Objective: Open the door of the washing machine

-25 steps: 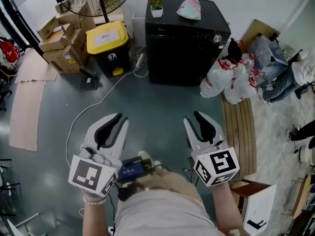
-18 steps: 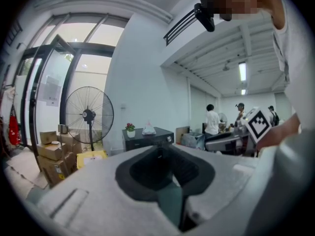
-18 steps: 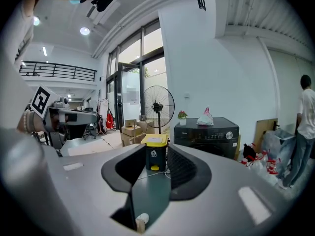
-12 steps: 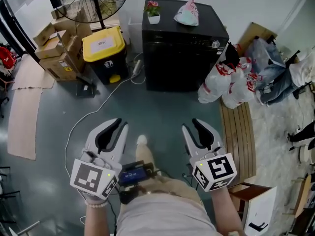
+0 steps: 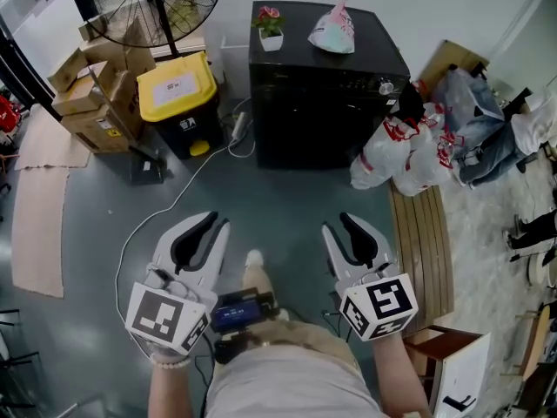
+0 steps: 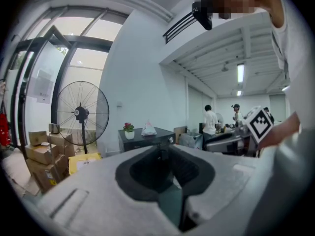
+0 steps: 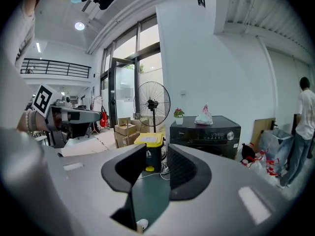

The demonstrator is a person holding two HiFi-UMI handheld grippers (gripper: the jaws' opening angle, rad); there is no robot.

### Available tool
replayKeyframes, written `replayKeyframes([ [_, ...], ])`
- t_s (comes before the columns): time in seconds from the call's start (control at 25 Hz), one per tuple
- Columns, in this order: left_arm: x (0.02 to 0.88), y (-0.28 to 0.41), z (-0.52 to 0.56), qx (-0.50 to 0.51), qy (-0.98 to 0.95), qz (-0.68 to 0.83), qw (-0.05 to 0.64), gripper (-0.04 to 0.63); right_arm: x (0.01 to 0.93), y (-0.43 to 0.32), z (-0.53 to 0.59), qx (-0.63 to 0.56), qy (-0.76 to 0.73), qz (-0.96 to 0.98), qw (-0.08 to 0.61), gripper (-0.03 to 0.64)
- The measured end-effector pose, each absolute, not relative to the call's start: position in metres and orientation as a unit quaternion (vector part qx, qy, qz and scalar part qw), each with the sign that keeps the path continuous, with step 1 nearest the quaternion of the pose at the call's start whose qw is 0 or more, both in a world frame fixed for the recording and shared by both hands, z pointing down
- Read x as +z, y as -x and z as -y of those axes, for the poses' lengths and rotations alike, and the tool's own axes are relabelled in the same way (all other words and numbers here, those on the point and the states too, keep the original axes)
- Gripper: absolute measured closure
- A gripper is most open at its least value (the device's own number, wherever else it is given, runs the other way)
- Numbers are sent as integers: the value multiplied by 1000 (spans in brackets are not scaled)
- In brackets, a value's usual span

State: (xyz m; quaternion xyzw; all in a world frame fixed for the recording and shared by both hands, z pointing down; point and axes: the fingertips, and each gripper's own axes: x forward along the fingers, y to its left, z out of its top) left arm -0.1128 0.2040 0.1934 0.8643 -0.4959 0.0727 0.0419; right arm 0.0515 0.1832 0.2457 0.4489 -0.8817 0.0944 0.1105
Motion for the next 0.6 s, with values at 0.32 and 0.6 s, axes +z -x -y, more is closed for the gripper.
replayKeyframes([
  [0.32, 195, 128, -150, 77, -871, 483, 48, 537, 244, -30, -134, 98, -453, 879, 115, 497],
  [0.6, 195, 136, -105, 76, -880, 467, 54, 534, 242, -20, -95, 99, -463, 872, 122, 497],
])
